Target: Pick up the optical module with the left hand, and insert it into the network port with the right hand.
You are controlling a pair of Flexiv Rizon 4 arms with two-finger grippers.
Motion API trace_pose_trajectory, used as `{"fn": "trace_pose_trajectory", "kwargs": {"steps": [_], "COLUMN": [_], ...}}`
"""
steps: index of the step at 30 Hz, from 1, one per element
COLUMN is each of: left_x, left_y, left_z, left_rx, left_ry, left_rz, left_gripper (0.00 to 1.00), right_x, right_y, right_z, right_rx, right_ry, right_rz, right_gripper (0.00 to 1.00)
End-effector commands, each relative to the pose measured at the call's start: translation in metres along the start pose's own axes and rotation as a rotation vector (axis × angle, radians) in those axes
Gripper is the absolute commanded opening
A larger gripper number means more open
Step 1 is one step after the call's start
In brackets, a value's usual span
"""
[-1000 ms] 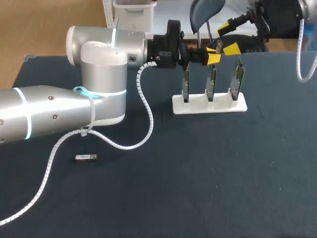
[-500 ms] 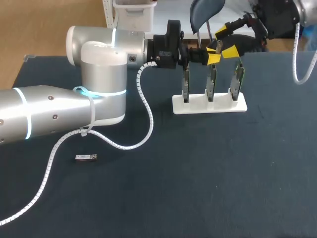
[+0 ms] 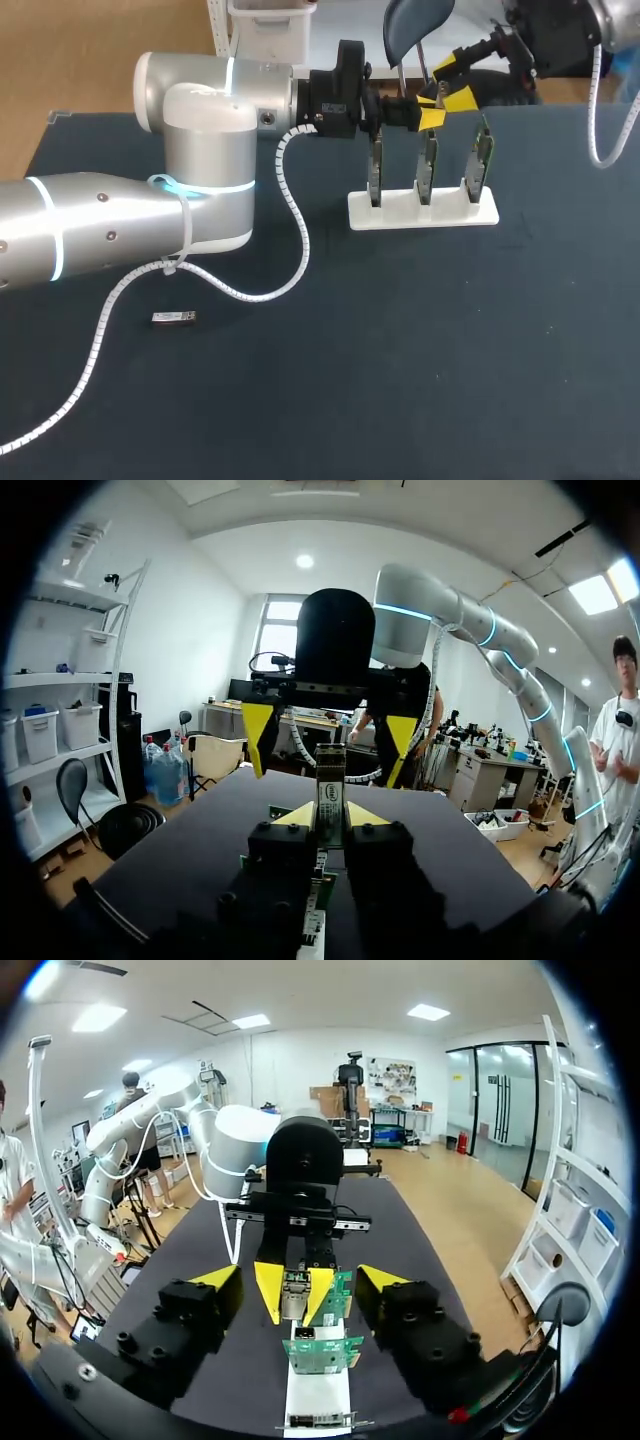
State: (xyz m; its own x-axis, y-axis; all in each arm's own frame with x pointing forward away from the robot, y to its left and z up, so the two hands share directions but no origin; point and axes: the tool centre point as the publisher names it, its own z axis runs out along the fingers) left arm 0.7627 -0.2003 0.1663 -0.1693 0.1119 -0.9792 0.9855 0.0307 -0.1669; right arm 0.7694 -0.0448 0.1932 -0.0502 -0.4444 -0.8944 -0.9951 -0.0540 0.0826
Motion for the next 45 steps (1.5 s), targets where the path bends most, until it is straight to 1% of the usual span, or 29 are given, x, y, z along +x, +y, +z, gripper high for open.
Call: {"fn": "trace_pose_trajectory", "kwargs": {"steps": [1,13,14,15,16,25,30,32,33,39,41,45], "left_x": [0.0,0.0,0.0,0.0,0.0,0.0,0.0,0.001,0.001,0.001,0.002,0.006], "left_y": [0.002,0.002,0.002,0.002,0.002,0.003,0.002,0.002,0.002,0.002,0.005,0.013], "left_z": [0.001,0.001,0.001,0.001,0.001,-0.002,-0.009,-0.011,-0.012,-0.016,-0.019,-0.024], "left_rx": [0.002,0.002,0.002,0.002,0.002,0.013,-0.026,-0.025,-0.03,-0.04,-0.05,-0.071], "left_ry": [0.003,0.003,0.003,0.003,0.003,0.006,0.071,0.09,0.121,0.201,0.232,0.275], "left_rz": [-0.001,-0.001,-0.001,-0.001,-0.001,-0.002,0.019,0.026,0.046,0.087,0.103,0.096], "left_gripper": [0.0,0.0,0.05,0.91,1.0,1.0,1.0,1.0,1.0,1.0,1.0,1.0], "right_x": [0.0,0.001,0.001,0.001,0.001,0.001,0.002,0.002,0.002,0.003,0.003,0.004], "right_y": [0.001,0.003,0.003,0.003,0.004,0.004,0.003,0.003,0.003,0.003,0.004,0.005], "right_z": [0.002,0.002,0.002,0.002,0.002,0.001,0.001,0.001,0.001,0.001,0.001,0.002], "right_rx": [0.0,-0.004,-0.005,-0.005,-0.005,0.003,0.005,0.005,0.004,0.005,0.004,0.001], "right_ry": [0.001,0.004,0.004,0.004,0.004,0.002,0.002,0.003,0.004,0.005,0.005,0.007], "right_rz": [0.0,-0.002,-0.003,-0.003,-0.003,-0.004,-0.001,0.002,0.002,0.003,0.003,0.002], "right_gripper": [0.0,0.0,0.0,0.0,0.0,0.0,0.0,0.0,0.0,0.0,0.0,0.0]}}
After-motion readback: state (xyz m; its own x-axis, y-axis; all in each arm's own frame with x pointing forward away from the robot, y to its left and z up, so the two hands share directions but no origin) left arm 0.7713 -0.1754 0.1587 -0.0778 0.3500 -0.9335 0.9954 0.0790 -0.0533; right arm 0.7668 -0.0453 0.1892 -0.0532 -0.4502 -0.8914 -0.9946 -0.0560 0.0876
